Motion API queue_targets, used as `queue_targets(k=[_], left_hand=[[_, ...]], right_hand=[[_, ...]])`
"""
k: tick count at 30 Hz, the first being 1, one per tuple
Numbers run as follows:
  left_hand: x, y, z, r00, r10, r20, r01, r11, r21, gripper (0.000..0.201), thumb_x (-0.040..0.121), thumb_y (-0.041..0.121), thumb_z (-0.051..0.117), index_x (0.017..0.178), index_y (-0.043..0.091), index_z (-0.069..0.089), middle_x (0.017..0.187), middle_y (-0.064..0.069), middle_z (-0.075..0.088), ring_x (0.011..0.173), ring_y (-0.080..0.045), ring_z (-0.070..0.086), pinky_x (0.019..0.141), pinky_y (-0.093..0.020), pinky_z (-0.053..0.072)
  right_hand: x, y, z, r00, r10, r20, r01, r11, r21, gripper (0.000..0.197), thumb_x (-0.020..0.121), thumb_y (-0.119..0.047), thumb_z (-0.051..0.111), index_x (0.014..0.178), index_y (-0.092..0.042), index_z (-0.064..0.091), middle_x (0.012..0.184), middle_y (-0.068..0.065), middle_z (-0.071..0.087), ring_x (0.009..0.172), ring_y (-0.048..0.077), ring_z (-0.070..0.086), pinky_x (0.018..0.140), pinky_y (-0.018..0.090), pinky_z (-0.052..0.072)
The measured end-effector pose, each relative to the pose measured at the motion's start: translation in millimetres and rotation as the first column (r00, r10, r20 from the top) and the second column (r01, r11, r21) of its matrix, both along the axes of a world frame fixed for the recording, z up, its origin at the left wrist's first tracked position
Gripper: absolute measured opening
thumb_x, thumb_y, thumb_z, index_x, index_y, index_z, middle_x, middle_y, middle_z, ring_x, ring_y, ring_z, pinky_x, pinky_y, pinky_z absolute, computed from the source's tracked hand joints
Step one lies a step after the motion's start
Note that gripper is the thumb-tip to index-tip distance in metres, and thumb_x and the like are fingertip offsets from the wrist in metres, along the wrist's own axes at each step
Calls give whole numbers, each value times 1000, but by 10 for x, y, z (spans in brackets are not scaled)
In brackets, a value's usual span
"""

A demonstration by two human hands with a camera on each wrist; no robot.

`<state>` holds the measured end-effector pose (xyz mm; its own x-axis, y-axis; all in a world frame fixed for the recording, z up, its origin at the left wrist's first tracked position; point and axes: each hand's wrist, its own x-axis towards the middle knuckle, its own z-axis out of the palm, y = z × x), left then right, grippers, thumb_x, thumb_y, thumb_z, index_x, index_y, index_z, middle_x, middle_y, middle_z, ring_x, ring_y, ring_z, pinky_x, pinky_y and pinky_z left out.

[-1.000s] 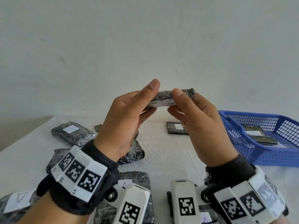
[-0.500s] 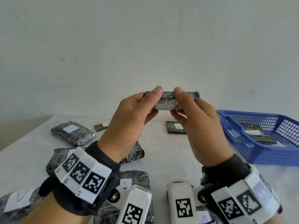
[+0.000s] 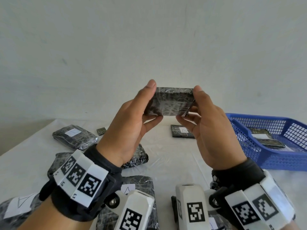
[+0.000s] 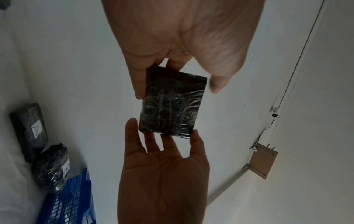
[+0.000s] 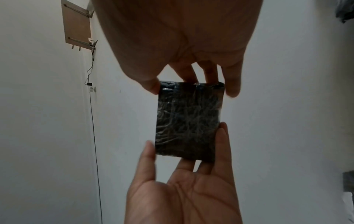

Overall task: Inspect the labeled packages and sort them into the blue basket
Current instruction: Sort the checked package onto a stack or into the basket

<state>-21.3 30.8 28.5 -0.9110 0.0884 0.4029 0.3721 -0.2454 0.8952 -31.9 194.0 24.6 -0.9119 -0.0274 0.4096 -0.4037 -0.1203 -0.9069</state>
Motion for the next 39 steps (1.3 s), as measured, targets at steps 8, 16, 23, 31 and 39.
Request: queue_targets(k=[8, 16, 23, 31, 39], left_hand=[[0, 57, -86, 988, 144, -48, -151, 953, -263, 37, 107, 48, 41, 110, 27, 71, 110, 5, 77, 109, -10, 70, 106, -42, 52], [-31, 61, -96, 985, 159, -63, -169, 964, -203, 41, 103, 48, 51, 116, 12, 68, 112, -16, 74, 109, -30, 71, 104, -57, 52], [-5, 104, -106, 985, 170, -37, -174, 963, -204, 54, 92, 58, 54, 116, 11, 66, 114, -22, 71, 109, -37, 69, 101, -61, 52], [18, 97, -94, 986, 163, -14, -162, 962, -220, 58, 97, 60, 50, 118, 7, 61, 110, -22, 68, 111, -38, 65, 104, -63, 48], [-82, 33, -94, 992, 124, 1, -123, 985, -122, 39, 109, 36, 45, 118, 6, 67, 117, -14, 74, 116, -29, 69, 107, -53, 51]], right_hand=[[-10, -114, -76, 966, -177, -186, 201, 973, 117, 47, 102, -49, 55, 101, -4, 66, 99, 20, 73, 98, 42, 69, 83, 62, 58], [2, -155, -86, 962, -179, -206, 210, 968, 141, 46, 95, -53, 63, 101, -8, 61, 98, 20, 70, 94, 42, 68, 78, 62, 58], [-4, -153, -108, 955, -235, -181, 264, 951, 163, 49, 86, -60, 66, 99, -12, 64, 94, 10, 74, 91, 33, 72, 79, 58, 60], [-9, -115, -109, 952, -231, -201, 271, 942, 201, 44, 94, -54, 66, 100, -10, 64, 95, 10, 74, 90, 32, 72, 77, 56, 60], [7, -128, -94, 968, -201, -154, 213, 975, 68, 25, 105, -43, 51, 112, -20, 58, 103, 36, 64, 90, 57, 60, 73, 70, 53]])
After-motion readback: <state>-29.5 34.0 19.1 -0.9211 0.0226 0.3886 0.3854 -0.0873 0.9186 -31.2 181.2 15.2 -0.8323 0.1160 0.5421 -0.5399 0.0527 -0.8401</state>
